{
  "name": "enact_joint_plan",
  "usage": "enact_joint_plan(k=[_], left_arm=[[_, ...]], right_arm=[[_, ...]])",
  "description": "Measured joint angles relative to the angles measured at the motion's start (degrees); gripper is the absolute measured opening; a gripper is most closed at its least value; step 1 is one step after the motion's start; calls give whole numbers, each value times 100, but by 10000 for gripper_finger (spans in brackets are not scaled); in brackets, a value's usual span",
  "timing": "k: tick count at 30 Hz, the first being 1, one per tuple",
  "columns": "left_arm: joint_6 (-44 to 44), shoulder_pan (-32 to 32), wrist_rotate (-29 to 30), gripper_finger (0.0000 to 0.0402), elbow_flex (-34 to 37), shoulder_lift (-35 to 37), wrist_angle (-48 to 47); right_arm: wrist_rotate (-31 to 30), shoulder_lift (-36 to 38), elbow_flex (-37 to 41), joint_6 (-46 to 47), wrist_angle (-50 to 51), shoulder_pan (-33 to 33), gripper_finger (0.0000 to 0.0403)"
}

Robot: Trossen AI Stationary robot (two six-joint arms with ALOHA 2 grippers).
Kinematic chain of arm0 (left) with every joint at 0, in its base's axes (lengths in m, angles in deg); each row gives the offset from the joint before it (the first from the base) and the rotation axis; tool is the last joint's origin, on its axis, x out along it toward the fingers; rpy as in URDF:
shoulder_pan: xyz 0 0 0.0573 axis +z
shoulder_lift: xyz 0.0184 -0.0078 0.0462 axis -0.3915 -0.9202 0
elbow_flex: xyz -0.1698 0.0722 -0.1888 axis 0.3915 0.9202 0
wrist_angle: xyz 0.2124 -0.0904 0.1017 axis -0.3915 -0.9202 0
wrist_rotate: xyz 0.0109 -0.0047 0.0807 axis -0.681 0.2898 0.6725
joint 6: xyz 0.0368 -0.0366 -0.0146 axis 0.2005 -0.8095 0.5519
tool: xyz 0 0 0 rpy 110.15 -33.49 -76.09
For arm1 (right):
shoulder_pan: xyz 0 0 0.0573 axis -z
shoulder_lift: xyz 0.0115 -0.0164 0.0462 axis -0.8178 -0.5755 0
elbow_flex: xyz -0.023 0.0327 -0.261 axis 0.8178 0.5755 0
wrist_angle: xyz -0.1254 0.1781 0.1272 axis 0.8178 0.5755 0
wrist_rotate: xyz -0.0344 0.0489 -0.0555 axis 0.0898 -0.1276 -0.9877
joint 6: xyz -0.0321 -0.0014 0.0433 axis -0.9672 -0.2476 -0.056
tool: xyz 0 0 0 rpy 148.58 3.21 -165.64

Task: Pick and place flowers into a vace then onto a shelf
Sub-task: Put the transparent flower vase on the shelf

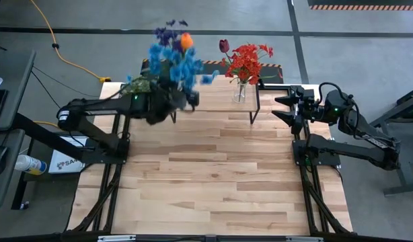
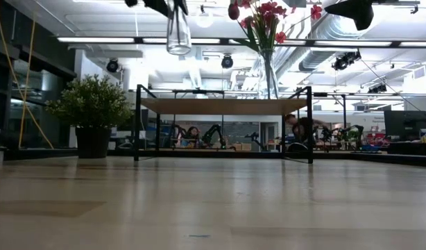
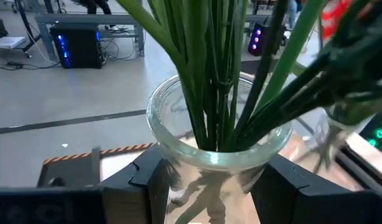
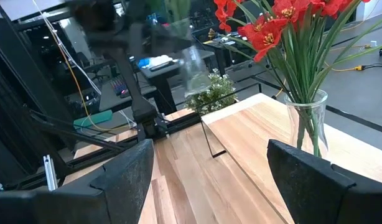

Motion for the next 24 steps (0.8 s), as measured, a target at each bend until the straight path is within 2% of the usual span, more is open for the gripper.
enact_joint_plan(k=[4, 10, 14, 19, 24], left_arm=[[659, 547, -548, 208, 126, 0, 855], [919, 1097, -1379, 208, 605, 0, 1675], [981, 1258, -1494, 208, 1079, -2, 2178], [1099, 1443, -1957, 208, 1601, -2, 2999], [1201, 1513, -1926, 208, 1885, -2, 3182]], right_arm=[[1, 0, 0, 0, 1, 0, 303], [1, 0, 0, 0, 1, 0, 303], [-1, 0, 0, 0, 1, 1, 303], [-17, 0, 0, 0, 3, 2, 303], [-19, 0, 0, 9, 2, 1, 303]])
